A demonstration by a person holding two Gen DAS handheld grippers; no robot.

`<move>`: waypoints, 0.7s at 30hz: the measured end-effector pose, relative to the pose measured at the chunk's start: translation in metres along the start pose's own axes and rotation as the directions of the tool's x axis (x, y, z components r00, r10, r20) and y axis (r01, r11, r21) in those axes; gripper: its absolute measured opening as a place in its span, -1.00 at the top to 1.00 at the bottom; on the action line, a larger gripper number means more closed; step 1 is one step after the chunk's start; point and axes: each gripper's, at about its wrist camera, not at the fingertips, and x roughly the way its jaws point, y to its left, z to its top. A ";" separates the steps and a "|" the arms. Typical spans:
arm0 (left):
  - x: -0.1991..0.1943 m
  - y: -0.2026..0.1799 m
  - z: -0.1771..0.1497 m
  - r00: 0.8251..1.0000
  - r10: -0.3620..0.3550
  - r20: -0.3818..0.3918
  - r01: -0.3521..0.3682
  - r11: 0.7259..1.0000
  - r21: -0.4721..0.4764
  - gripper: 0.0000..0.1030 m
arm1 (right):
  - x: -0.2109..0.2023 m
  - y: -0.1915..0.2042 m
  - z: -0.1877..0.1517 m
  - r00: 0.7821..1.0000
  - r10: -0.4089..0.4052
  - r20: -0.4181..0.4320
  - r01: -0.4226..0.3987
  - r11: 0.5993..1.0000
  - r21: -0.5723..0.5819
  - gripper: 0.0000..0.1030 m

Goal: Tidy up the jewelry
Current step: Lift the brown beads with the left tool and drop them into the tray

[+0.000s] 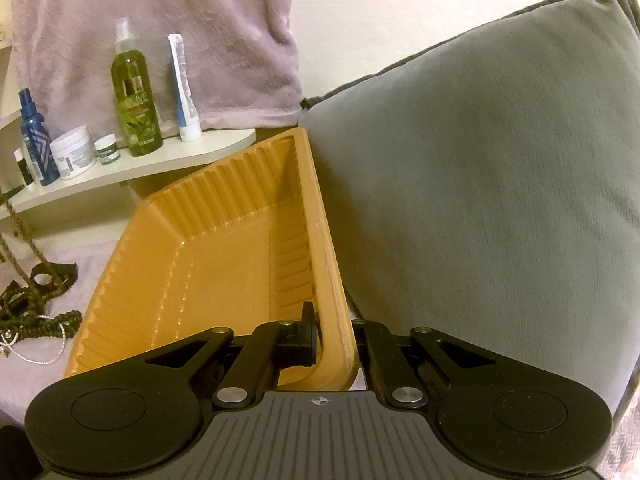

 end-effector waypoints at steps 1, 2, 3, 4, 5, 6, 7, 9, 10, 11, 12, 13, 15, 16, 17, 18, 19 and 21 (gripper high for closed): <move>-0.002 -0.004 0.005 1.000 -0.005 0.009 0.005 1.000 0.009 0.89 | 0.000 0.000 0.000 1.000 0.000 0.001 0.000 1.000 0.000 0.91; -0.004 -0.008 0.011 1.000 -0.012 0.018 0.011 1.000 0.016 0.89 | 0.000 0.000 0.000 1.000 0.001 0.003 -0.001 1.000 0.000 0.91; -0.006 -0.011 0.016 0.999 -0.016 0.029 0.016 1.000 0.026 0.89 | -0.001 0.001 0.000 1.000 0.001 0.004 -0.001 1.000 0.000 0.91; -0.008 -0.015 0.021 0.999 -0.019 0.039 0.018 0.999 0.037 0.89 | -0.002 0.002 0.000 1.000 0.002 0.006 -0.002 1.000 0.001 0.91; -0.010 -0.019 0.026 0.999 -0.022 0.048 0.019 0.999 0.046 0.89 | -0.003 0.002 0.001 1.000 0.004 0.008 -0.004 1.000 0.000 0.91; -0.012 -0.022 0.032 0.998 -0.025 0.058 0.022 0.998 0.054 0.89 | -0.003 0.002 0.001 1.000 0.005 0.010 -0.005 1.000 -0.001 0.91; -0.014 -0.025 0.036 0.997 -0.032 0.066 0.029 0.998 0.056 0.89 | -0.005 0.002 0.000 1.000 0.006 0.012 -0.006 1.000 0.000 0.91; -0.018 -0.031 0.046 0.995 -0.056 0.079 0.052 0.997 0.054 0.89 | -0.006 0.003 0.001 1.000 0.007 0.015 -0.007 1.000 0.001 0.91; -0.020 -0.035 0.049 0.994 -0.065 0.086 0.060 0.997 0.056 0.89 | -0.006 0.003 0.001 1.000 0.006 0.016 -0.006 1.000 0.002 0.91; -0.022 -0.039 0.053 0.993 -0.073 0.093 0.068 0.996 0.061 0.89 | -0.007 0.003 0.001 1.000 0.005 0.017 -0.005 1.000 0.002 0.91; -0.024 -0.045 0.058 0.991 -0.087 0.102 0.081 0.995 0.067 0.89 | -0.006 0.003 0.001 1.000 0.005 0.017 -0.005 1.000 0.002 0.91; -0.025 -0.049 0.062 0.989 -0.101 0.107 0.094 0.993 0.071 0.89 | -0.007 0.003 0.001 1.000 0.005 0.017 -0.005 1.000 0.002 0.91; -0.027 -0.061 0.070 0.984 -0.135 0.120 0.126 0.989 0.079 0.89 | -0.007 0.003 0.001 1.000 0.006 0.017 -0.006 1.000 0.003 0.91; -0.027 -0.066 0.074 0.981 -0.151 0.124 0.141 0.987 0.083 0.89 | -0.007 0.003 0.001 1.000 0.006 0.017 -0.006 1.000 0.004 0.91; -0.028 -0.072 0.077 0.978 -0.165 0.127 0.155 0.984 0.088 0.89 | -0.007 0.004 0.001 1.000 0.006 0.018 -0.006 1.000 0.005 0.91; -0.027 -0.078 0.080 0.975 -0.180 0.126 0.169 0.981 0.092 0.89 | -0.007 0.004 0.001 1.000 0.006 0.019 -0.006 1.000 0.006 0.91; -0.024 -0.084 0.082 0.973 -0.198 0.121 0.187 0.978 0.093 0.89 | -0.007 0.004 0.000 1.000 0.006 0.020 -0.006 1.000 0.006 0.91; -0.017 -0.097 0.082 0.968 -0.231 0.101 0.221 0.970 0.100 0.89 | -0.007 0.004 0.000 1.000 0.006 0.019 -0.006 1.000 0.006 0.91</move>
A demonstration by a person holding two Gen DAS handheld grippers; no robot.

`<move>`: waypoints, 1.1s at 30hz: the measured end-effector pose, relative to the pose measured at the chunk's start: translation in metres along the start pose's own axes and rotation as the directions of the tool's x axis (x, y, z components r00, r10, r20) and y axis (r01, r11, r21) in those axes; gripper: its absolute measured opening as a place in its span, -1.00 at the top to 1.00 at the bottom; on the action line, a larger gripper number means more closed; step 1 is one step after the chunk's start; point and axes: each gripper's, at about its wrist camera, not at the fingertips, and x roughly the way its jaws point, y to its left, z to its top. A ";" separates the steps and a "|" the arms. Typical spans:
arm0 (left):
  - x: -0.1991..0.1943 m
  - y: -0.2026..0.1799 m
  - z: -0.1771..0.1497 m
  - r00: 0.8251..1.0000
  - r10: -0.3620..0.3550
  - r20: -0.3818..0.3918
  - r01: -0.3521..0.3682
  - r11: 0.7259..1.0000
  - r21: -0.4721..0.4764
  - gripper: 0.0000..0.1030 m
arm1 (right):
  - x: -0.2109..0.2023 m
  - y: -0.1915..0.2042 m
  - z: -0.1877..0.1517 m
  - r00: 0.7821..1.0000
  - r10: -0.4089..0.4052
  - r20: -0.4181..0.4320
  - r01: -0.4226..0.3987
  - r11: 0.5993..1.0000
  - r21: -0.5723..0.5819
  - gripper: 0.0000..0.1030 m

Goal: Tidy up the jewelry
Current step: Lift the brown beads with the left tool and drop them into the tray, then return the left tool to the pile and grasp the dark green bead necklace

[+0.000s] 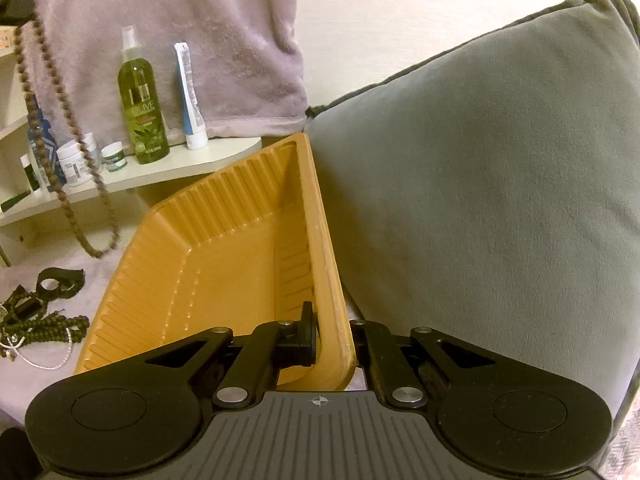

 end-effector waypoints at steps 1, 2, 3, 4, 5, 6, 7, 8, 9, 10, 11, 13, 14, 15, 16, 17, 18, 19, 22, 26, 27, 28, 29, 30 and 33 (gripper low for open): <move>0.006 -0.007 -0.001 1.000 -0.013 -0.013 0.013 1.000 0.010 0.89 | 0.000 0.000 0.000 1.000 -0.001 0.001 0.001 1.000 -0.002 0.91; 0.014 -0.014 -0.004 0.999 -0.027 -0.031 0.027 0.999 0.017 0.89 | -0.001 0.000 0.001 1.000 0.000 0.002 0.000 1.000 -0.004 0.91; 0.021 -0.019 -0.007 0.998 -0.040 -0.050 0.041 0.999 0.018 0.89 | 0.000 0.000 0.001 1.000 0.001 0.002 -0.001 1.000 -0.004 0.91; 0.029 -0.023 -0.012 0.996 -0.052 -0.072 0.053 0.998 0.017 0.89 | 0.000 0.000 0.001 1.000 0.002 0.001 -0.002 1.000 -0.003 0.91; 0.037 -0.028 -0.018 0.993 -0.064 -0.097 0.066 0.998 0.017 0.89 | 0.000 0.000 0.001 1.000 0.003 0.000 -0.003 1.000 0.000 0.91; 0.045 -0.032 -0.024 0.990 -0.074 -0.121 0.076 0.997 0.015 0.89 | 0.000 -0.001 0.001 1.000 0.005 -0.002 -0.005 1.000 0.003 0.91; 0.053 -0.035 -0.031 0.986 -0.083 -0.146 0.086 0.996 0.012 0.89 | 0.000 -0.001 0.000 1.000 0.006 -0.003 -0.006 1.000 0.005 0.91; 0.061 -0.038 -0.038 0.981 -0.091 -0.169 0.095 0.995 0.011 0.89 | 0.000 -0.002 0.000 1.000 0.007 -0.004 -0.007 1.000 0.008 0.91; 0.068 -0.039 -0.044 0.977 -0.097 -0.191 0.102 0.995 0.014 0.89 | 0.000 -0.002 0.000 1.000 0.008 -0.006 -0.008 1.000 0.010 0.91; 0.074 -0.041 -0.052 0.973 -0.098 -0.210 0.103 0.995 0.014 0.89 | 0.000 -0.002 0.000 1.000 0.009 -0.007 -0.008 1.000 0.011 0.91; 0.079 -0.043 -0.057 0.969 -0.100 -0.226 0.105 0.994 0.013 0.89 | 0.001 -0.002 0.000 1.000 0.010 -0.008 -0.010 1.000 0.012 0.91; 0.083 -0.046 -0.066 0.962 -0.104 -0.251 0.110 0.994 0.009 0.89 | 0.002 -0.003 0.000 1.000 0.011 -0.010 -0.011 1.000 0.014 0.91; 0.084 -0.046 -0.070 0.959 -0.107 -0.262 0.112 0.994 0.007 0.89 | 0.003 -0.003 0.001 1.000 0.012 -0.011 -0.012 1.000 0.016 0.91; 0.087 -0.046 -0.074 0.956 -0.109 -0.273 0.115 0.993 0.004 0.89 | 0.004 -0.003 0.001 1.000 0.012 -0.013 -0.012 1.000 0.018 0.91; 0.089 -0.046 -0.077 0.953 -0.109 -0.281 0.114 0.994 0.001 0.89 | 0.004 -0.003 0.001 1.000 0.012 -0.014 -0.012 1.000 0.019 0.91; 0.090 -0.046 -0.079 0.952 -0.108 -0.288 0.113 0.994 -0.002 0.88 | 0.005 -0.003 0.001 1.000 0.012 -0.015 -0.012 1.000 0.020 0.91; 0.091 -0.047 -0.082 0.951 -0.108 -0.290 0.112 0.994 -0.003 0.87 | 0.005 -0.004 0.000 1.000 0.013 -0.016 -0.013 1.000 0.021 0.91; 0.093 -0.046 -0.083 0.951 -0.103 -0.290 0.106 0.994 -0.005 0.87 | 0.006 -0.004 0.000 1.000 0.013 -0.017 -0.013 1.000 0.021 0.91; 0.091 -0.041 -0.084 0.953 -0.100 -0.286 0.098 0.995 -0.023 0.66 | 0.007 -0.004 0.000 1.000 0.014 -0.021 -0.013 1.000 0.022 0.91; 0.082 -0.025 -0.085 0.961 -0.080 -0.264 0.069 0.996 -0.053 0.64 | 0.007 -0.003 0.001 1.000 0.014 -0.020 -0.014 1.000 0.022 0.91; 0.077 -0.019 -0.087 0.963 -0.070 -0.259 0.056 0.996 -0.063 0.62 | 0.007 -0.004 0.001 1.000 0.016 -0.019 -0.015 1.000 0.022 0.91; 0.071 -0.012 -0.089 0.966 -0.055 -0.252 0.038 0.997 -0.072 0.60 | 0.006 -0.004 0.001 1.000 0.017 -0.019 -0.017 1.000 0.022 0.91; 0.065 -0.005 -0.092 0.968 -0.036 -0.247 0.016 0.997 -0.081 0.54 | 0.006 -0.005 0.000 1.000 0.018 -0.019 -0.017 1.000 0.021 0.91; 0.059 0.004 -0.095 0.970 -0.013 -0.243 -0.011 0.995 -0.097 0.51 | 0.006 -0.004 0.000 1.000 0.017 -0.020 -0.016 1.000 0.020 0.91; 0.038 0.034 -0.107 0.972 0.058 -0.229 -0.092 0.986 -0.141 0.48 | 0.006 -0.005 -0.001 1.000 0.017 -0.020 -0.017 1.000 0.019 0.91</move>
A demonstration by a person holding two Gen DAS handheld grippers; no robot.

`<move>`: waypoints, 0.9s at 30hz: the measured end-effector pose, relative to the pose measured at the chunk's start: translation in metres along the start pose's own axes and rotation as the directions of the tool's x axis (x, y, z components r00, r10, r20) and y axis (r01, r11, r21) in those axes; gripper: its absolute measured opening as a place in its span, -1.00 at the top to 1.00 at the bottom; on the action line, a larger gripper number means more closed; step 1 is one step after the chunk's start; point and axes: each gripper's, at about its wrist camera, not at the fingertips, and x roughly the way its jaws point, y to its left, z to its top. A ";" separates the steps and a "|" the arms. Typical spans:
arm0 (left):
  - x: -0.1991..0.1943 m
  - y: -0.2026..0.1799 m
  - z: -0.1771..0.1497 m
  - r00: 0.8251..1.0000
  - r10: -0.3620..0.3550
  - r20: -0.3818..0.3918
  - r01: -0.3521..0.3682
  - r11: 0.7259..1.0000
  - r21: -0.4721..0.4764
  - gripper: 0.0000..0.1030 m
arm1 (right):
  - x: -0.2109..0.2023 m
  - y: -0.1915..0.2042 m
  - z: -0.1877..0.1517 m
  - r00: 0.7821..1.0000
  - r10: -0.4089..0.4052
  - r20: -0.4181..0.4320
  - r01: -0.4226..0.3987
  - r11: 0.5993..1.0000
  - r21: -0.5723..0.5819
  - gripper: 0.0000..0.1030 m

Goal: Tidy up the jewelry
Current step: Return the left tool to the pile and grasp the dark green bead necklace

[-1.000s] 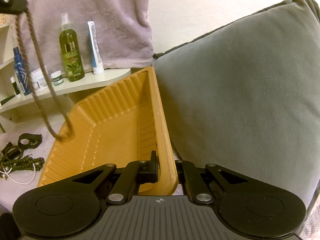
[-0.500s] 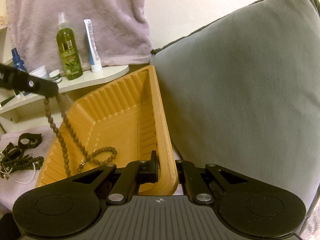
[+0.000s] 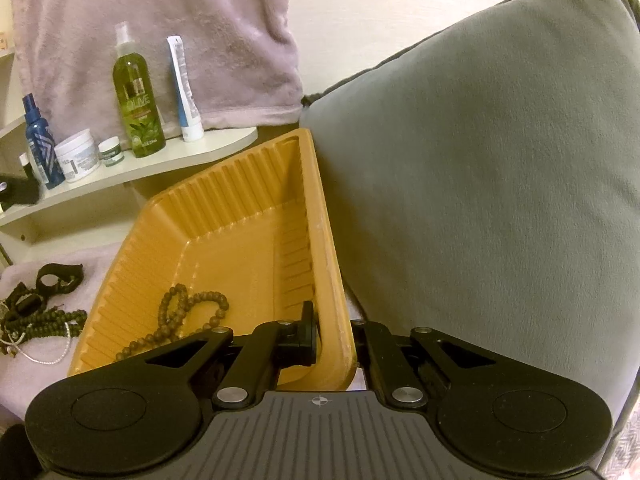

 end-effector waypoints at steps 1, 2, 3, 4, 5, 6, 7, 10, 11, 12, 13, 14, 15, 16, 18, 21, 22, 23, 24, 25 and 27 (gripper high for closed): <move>-0.005 0.011 -0.004 1.000 0.022 0.006 -0.022 1.000 -0.018 0.48 | 0.000 0.000 0.000 1.000 0.000 0.000 0.000 1.000 0.000 0.91; -0.010 0.022 -0.007 0.999 0.046 0.007 -0.046 0.998 -0.031 0.48 | 0.000 0.000 0.000 1.000 0.001 0.000 -0.001 1.000 0.001 0.91; -0.015 0.032 -0.011 0.997 0.074 0.007 -0.074 0.996 -0.042 0.48 | 0.000 -0.001 0.000 1.000 0.001 -0.001 -0.001 1.000 0.001 0.91; -0.021 0.044 -0.014 0.995 0.101 0.006 -0.101 0.993 -0.056 0.48 | -0.001 0.000 0.000 1.000 0.000 0.000 0.000 1.000 0.000 0.91; -0.025 0.054 -0.018 0.992 0.124 0.002 -0.123 0.990 -0.074 0.47 | 0.000 -0.001 -0.001 1.000 -0.001 -0.001 0.001 1.000 -0.002 0.92; -0.030 0.065 -0.023 0.989 0.148 0.002 -0.147 0.985 -0.094 0.45 | 0.000 0.000 -0.001 1.000 -0.003 -0.002 0.003 1.000 -0.004 0.92; -0.033 0.073 -0.026 0.986 0.167 0.004 -0.166 0.980 -0.110 0.44 | 0.001 -0.001 -0.001 1.000 -0.003 -0.004 0.003 1.000 -0.006 0.92; -0.043 0.094 -0.041 0.971 0.238 0.005 -0.235 0.963 -0.133 0.38 | 0.002 0.000 -0.001 1.000 -0.006 -0.007 0.006 1.000 -0.013 0.92; -0.046 0.099 -0.047 0.965 0.261 0.003 -0.258 0.956 -0.136 0.37 | 0.002 0.000 -0.001 1.000 -0.006 -0.008 0.006 1.000 -0.016 0.92; -0.048 0.104 -0.053 0.961 0.275 0.000 -0.272 0.952 -0.141 0.36 | 0.003 0.000 -0.001 1.000 -0.007 -0.009 0.007 1.000 -0.018 0.92; -0.049 0.107 -0.059 0.959 0.285 -0.005 -0.283 0.948 -0.147 0.35 | 0.004 0.000 -0.001 1.000 -0.007 -0.010 0.007 1.000 -0.019 0.92; -0.050 0.110 -0.066 0.956 0.292 -0.011 -0.290 0.945 -0.151 0.34 | 0.004 0.000 -0.001 1.000 -0.008 -0.010 0.008 1.000 -0.020 0.92; -0.050 0.113 -0.072 0.954 0.299 -0.017 -0.297 0.942 -0.155 0.33 | 0.005 -0.001 -0.001 1.000 -0.008 -0.011 0.008 1.000 -0.021 0.92; -0.049 0.115 -0.079 0.952 0.306 -0.024 -0.306 0.939 -0.157 0.31 | 0.005 -0.001 -0.001 1.000 -0.009 -0.012 0.009 1.000 -0.023 0.92; -0.048 0.117 -0.094 0.947 0.320 -0.038 -0.322 0.934 -0.152 0.30 | 0.005 -0.001 -0.001 1.000 -0.007 -0.012 0.007 1.000 -0.023 0.92; -0.042 0.117 -0.111 0.946 0.320 -0.056 -0.325 0.936 -0.135 0.30 | 0.006 -0.002 -0.002 1.000 -0.007 -0.013 0.007 1.000 -0.028 0.91; -0.039 0.115 -0.116 0.946 0.318 -0.058 -0.323 0.939 -0.120 0.30 | 0.006 -0.002 -0.002 1.000 -0.007 -0.015 0.007 1.000 -0.028 0.91; -0.035 0.111 -0.119 0.948 0.314 -0.061 -0.318 0.943 -0.096 0.30 | 0.007 -0.002 -0.002 1.000 -0.007 -0.016 0.007 1.000 -0.029 0.91; -0.032 0.107 -0.122 0.949 0.309 -0.063 -0.313 0.948 -0.064 0.30 | 0.007 -0.003 -0.002 1.000 -0.008 -0.017 0.007 1.000 -0.030 0.91; -0.029 0.102 -0.126 0.949 0.309 -0.063 -0.311 0.950 -0.028 0.30 | 0.008 -0.003 -0.002 1.000 -0.008 -0.018 0.007 1.000 -0.030 0.91; -0.021 0.095 -0.128 0.949 0.308 -0.062 -0.305 0.951 0.049 0.30 | 0.008 -0.003 -0.002 1.000 -0.009 -0.019 0.008 0.999 -0.033 0.91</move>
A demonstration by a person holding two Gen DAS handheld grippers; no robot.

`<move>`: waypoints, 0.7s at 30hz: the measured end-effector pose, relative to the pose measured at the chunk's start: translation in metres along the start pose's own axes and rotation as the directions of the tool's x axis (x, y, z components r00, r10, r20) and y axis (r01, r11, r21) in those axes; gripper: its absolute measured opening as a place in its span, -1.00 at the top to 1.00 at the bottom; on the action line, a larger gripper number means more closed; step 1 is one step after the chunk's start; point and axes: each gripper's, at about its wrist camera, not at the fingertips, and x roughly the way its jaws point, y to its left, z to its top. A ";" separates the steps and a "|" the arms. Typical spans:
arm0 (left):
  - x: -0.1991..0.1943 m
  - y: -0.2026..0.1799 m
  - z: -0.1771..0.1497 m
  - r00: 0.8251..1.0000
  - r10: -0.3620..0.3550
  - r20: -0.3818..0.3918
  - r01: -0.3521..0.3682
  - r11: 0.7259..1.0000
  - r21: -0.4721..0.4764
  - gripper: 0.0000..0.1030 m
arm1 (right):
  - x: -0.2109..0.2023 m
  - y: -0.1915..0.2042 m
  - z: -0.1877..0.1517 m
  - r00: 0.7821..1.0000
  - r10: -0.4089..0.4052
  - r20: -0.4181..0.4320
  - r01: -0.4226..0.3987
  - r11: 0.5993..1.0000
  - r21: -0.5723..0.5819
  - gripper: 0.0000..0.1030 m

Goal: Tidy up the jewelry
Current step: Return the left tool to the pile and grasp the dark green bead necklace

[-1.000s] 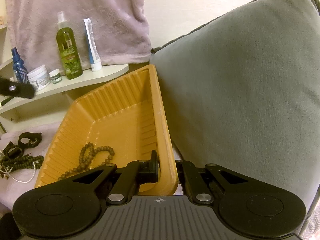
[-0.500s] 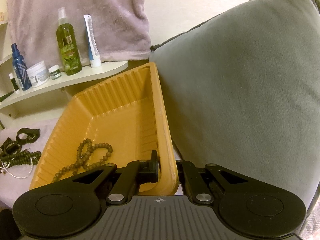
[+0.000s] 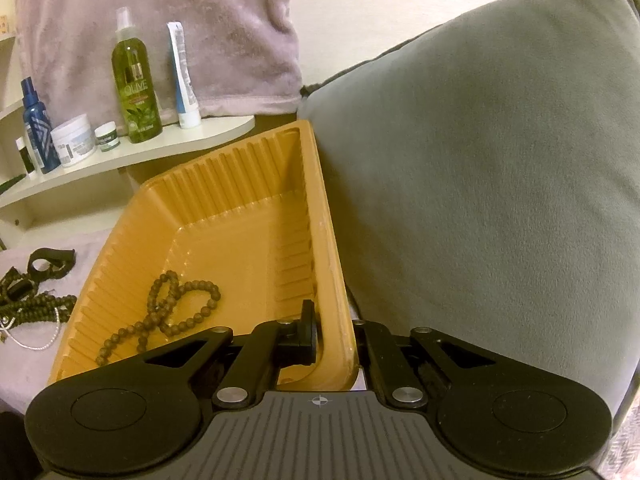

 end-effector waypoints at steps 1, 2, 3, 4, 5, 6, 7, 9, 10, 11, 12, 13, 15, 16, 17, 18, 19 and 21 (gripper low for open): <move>0.003 -0.005 -0.001 1.000 0.006 0.000 -0.006 0.999 0.045 0.30 | 0.000 0.000 0.000 1.000 0.000 -0.001 0.000 1.000 0.000 0.91; 0.006 -0.009 -0.002 1.000 0.012 0.000 -0.012 0.996 0.086 0.30 | 0.000 0.000 0.000 1.000 -0.001 -0.001 0.001 1.000 -0.001 0.91; 0.010 -0.013 -0.002 1.000 0.019 -0.002 -0.019 0.992 0.125 0.30 | 0.000 0.001 0.000 1.000 -0.002 -0.002 0.002 1.000 -0.001 0.91; 0.014 -0.016 -0.002 1.000 0.028 -0.006 -0.026 0.986 0.163 0.30 | 0.000 0.001 0.000 1.000 -0.003 -0.002 0.003 1.000 -0.002 0.91; 0.016 -0.019 -0.002 0.999 0.035 -0.010 -0.032 0.980 0.196 0.30 | 0.000 0.001 0.000 1.000 -0.004 -0.002 0.004 1.000 -0.002 0.91; 0.019 -0.021 -0.003 0.999 0.039 -0.014 -0.035 0.972 0.233 0.30 | 0.001 0.001 0.000 1.000 -0.005 -0.002 0.005 1.000 -0.002 0.91; 0.022 -0.022 -0.003 0.999 0.043 -0.014 -0.038 0.965 0.260 0.31 | 0.001 0.001 0.000 1.000 -0.006 -0.002 0.006 1.000 -0.002 0.91; 0.026 -0.023 -0.004 0.998 0.054 -0.007 -0.050 0.952 0.301 0.34 | 0.001 0.001 0.000 1.000 -0.010 -0.003 0.010 1.000 -0.005 0.91; 0.028 -0.024 -0.003 0.998 0.059 -0.003 -0.055 0.947 0.318 0.36 | 0.001 0.001 0.001 1.000 -0.010 -0.004 0.010 1.000 -0.006 0.91; 0.030 -0.025 -0.003 0.998 0.061 0.000 -0.057 0.940 0.337 0.43 | 0.002 0.001 0.001 1.000 -0.010 -0.004 0.010 1.000 -0.008 0.91; 0.032 -0.026 -0.003 0.998 0.062 0.000 -0.058 0.931 0.360 0.44 | 0.002 0.001 0.001 1.000 -0.011 -0.005 0.011 1.000 -0.010 0.90; 0.035 -0.027 -0.003 0.998 0.064 -0.002 -0.058 0.921 0.386 0.44 | 0.002 0.001 0.002 1.000 -0.011 -0.006 0.011 1.000 -0.012 0.90; 0.038 -0.029 -0.004 0.998 0.066 -0.003 -0.058 0.901 0.430 0.47 | 0.002 0.000 0.002 1.000 -0.013 -0.007 0.013 1.000 -0.017 0.90; 0.040 -0.029 -0.004 0.998 0.066 -0.005 -0.057 0.895 0.442 0.49 | 0.002 0.000 0.002 1.000 -0.013 -0.008 0.013 1.000 -0.018 0.90; 0.041 -0.030 -0.005 0.998 0.067 -0.006 -0.057 0.890 0.453 0.51 | 0.002 0.000 0.001 1.000 -0.015 -0.008 0.014 1.000 -0.018 0.90; 0.043 -0.030 -0.005 0.998 0.070 -0.006 -0.059 0.883 0.466 0.54 | 0.002 0.000 0.001 1.000 -0.016 -0.008 0.016 1.000 -0.018 0.90; 0.044 -0.032 -0.006 0.997 0.074 -0.006 -0.062 0.872 0.485 0.55 | 0.003 0.000 0.002 1.000 -0.017 -0.008 0.016 1.000 -0.019 0.90; 0.046 -0.037 -0.009 0.996 0.085 0.006 -0.075 0.845 0.530 0.56 | 0.003 0.000 0.002 1.000 -0.019 -0.008 0.019 1.000 -0.019 0.89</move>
